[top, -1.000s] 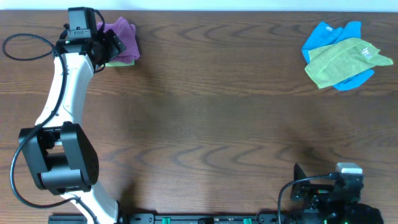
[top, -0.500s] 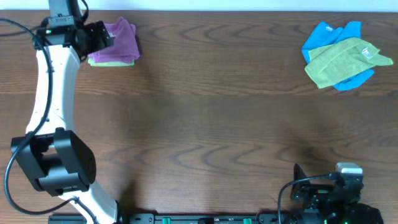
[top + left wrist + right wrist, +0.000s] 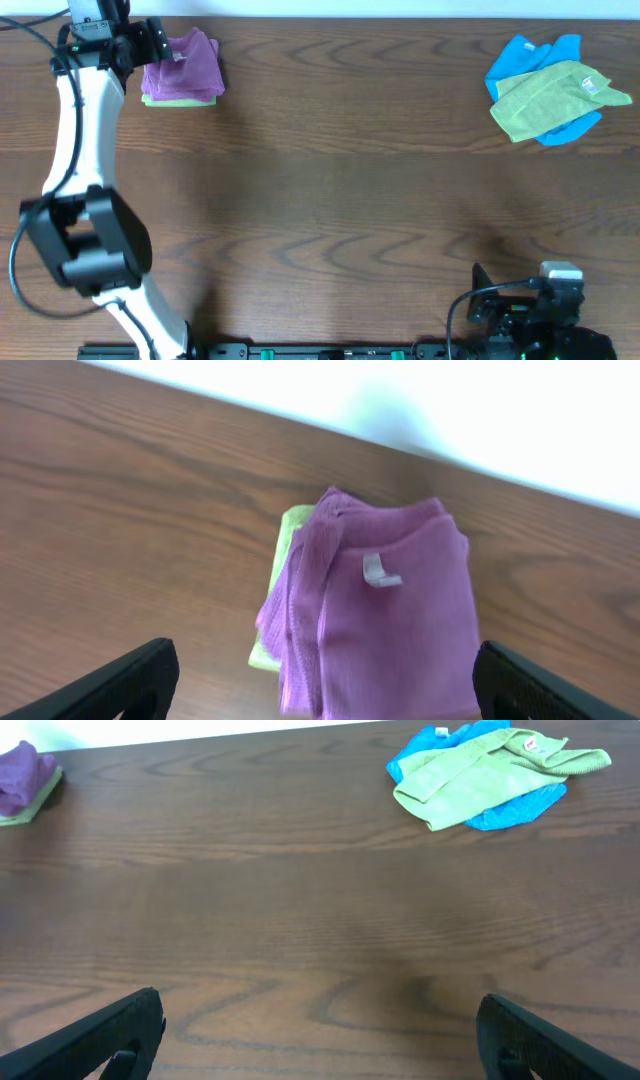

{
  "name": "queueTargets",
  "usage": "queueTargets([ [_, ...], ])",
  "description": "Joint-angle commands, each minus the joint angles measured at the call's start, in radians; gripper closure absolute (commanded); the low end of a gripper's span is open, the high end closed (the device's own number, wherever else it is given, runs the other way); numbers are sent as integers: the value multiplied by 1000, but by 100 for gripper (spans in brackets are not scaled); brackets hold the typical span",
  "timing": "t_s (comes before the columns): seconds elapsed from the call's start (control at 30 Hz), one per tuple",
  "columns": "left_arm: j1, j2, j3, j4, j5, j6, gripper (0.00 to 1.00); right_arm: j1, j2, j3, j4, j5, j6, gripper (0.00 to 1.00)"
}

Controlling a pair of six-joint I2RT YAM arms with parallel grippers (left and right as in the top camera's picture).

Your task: Fold the cloth

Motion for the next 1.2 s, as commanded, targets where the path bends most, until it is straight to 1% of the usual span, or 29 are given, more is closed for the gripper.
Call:
queueTargets([
  [0.0, 10, 101, 5, 26, 50, -11, 5, -9, -3, -2, 0, 11, -11, 1],
  [0.2, 2, 197, 5, 153, 18, -24, 5, -9, -4, -2, 0, 11, -11, 1],
  [0.3, -5, 204, 5, 212, -18, -26, 5, -9, -4, -2, 0, 11, -11, 1],
  [0.43, -10, 205, 5, 266, -21, -32, 3, -9, -3, -2, 0, 11, -11, 1],
  [0.5, -14, 211, 5, 262, -11, -31, 2, -9, -3, -2, 0, 11, -11, 1],
  [0.57, -21, 229, 5, 261, 34, -31, 3, -9, -3, -2, 0, 11, -11, 1],
  [0.67, -30, 262, 5, 264, 35, -31, 3, -9, -3, -2, 0, 11, -11, 1],
  [0.9, -33, 298, 5, 253, -26, -42, 4, -9, -3, -2, 0, 11, -11, 1],
  [1.17, -30, 298, 5, 204, -164, -30, 4, -9, -3, -2, 0, 11, -11, 1],
])
